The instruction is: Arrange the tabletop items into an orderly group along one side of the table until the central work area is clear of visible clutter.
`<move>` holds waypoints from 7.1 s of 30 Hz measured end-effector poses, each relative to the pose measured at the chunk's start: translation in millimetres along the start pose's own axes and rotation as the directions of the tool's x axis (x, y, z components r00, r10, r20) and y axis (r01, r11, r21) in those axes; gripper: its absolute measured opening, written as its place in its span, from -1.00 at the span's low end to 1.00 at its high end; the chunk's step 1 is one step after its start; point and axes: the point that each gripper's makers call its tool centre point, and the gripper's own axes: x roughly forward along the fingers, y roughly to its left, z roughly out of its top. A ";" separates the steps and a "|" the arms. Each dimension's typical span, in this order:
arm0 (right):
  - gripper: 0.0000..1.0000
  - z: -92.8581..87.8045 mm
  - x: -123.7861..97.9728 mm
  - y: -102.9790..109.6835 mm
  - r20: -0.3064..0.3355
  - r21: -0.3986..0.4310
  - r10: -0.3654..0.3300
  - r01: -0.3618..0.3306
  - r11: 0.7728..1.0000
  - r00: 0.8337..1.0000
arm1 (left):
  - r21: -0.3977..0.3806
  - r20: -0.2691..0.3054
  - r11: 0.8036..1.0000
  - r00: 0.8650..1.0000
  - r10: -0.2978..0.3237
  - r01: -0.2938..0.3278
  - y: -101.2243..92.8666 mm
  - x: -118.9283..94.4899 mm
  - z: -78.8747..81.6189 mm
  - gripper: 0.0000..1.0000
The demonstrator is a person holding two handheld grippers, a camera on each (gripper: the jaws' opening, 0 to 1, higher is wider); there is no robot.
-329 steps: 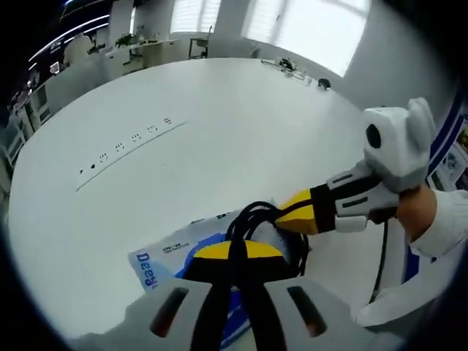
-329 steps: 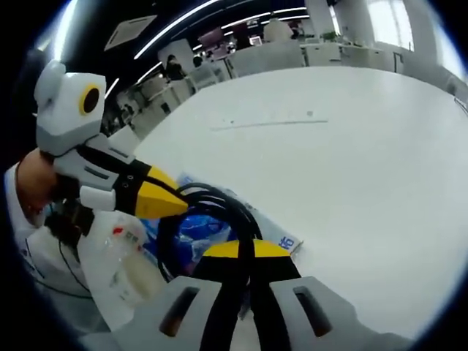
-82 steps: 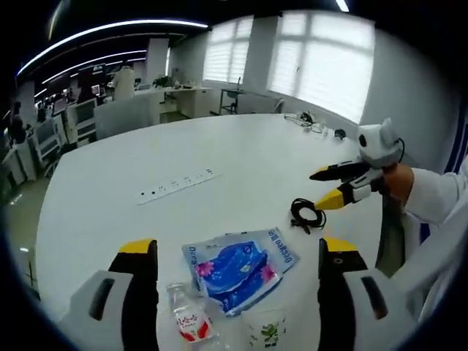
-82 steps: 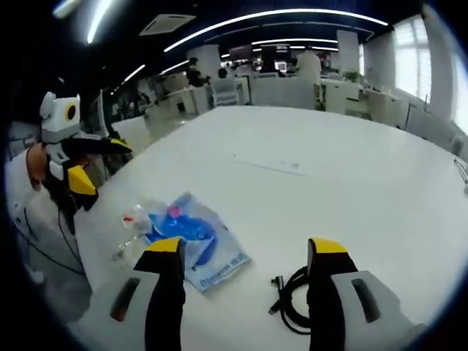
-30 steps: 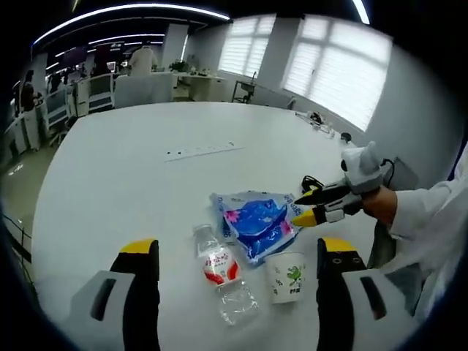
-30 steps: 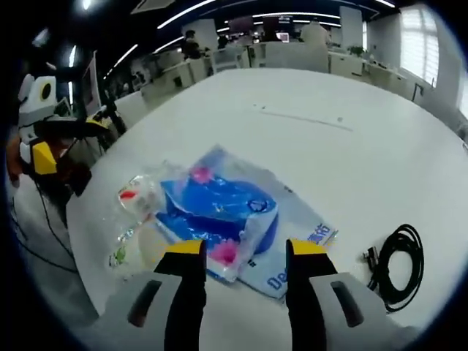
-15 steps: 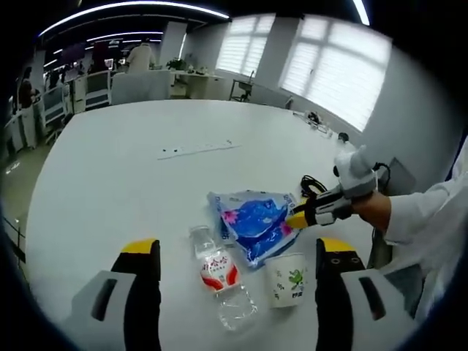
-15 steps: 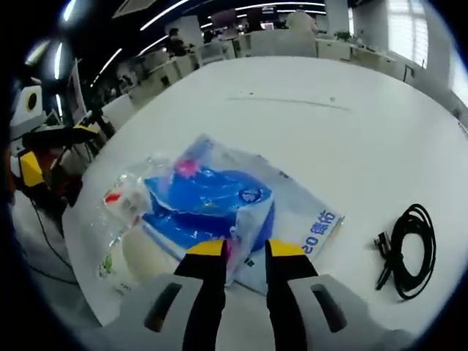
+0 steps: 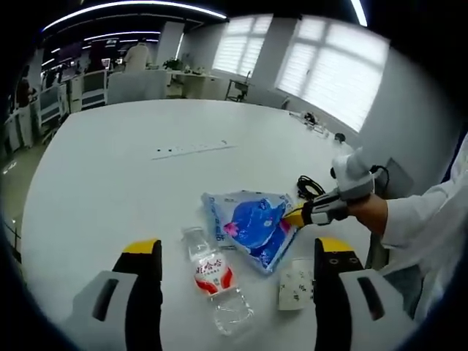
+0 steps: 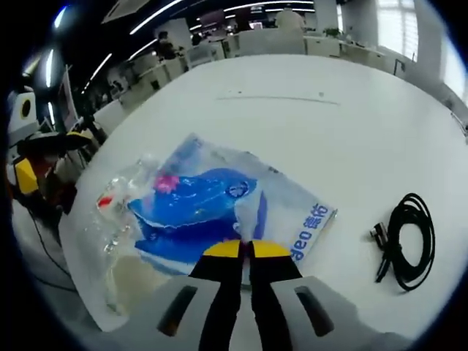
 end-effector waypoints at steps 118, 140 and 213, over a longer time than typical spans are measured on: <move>-1.00 109.8 -153.8 -199.9 0.360 0.096 -0.087 0.055 0.994 0.929 | 0.098 0.052 0.987 0.990 -0.132 0.127 -189.4 185.7 126.2 -1.00; -1.00 88.5 -68.7 -264.1 0.269 0.164 -0.080 0.036 0.986 0.960 | 0.033 -0.086 0.994 0.991 -0.098 0.101 -165.6 291.9 97.4 -1.00; -0.31 66.1 -31.2 -285.8 0.208 0.187 -0.112 0.073 0.980 0.972 | -0.016 -0.117 0.998 0.992 -0.054 0.053 -137.7 318.7 71.9 -0.18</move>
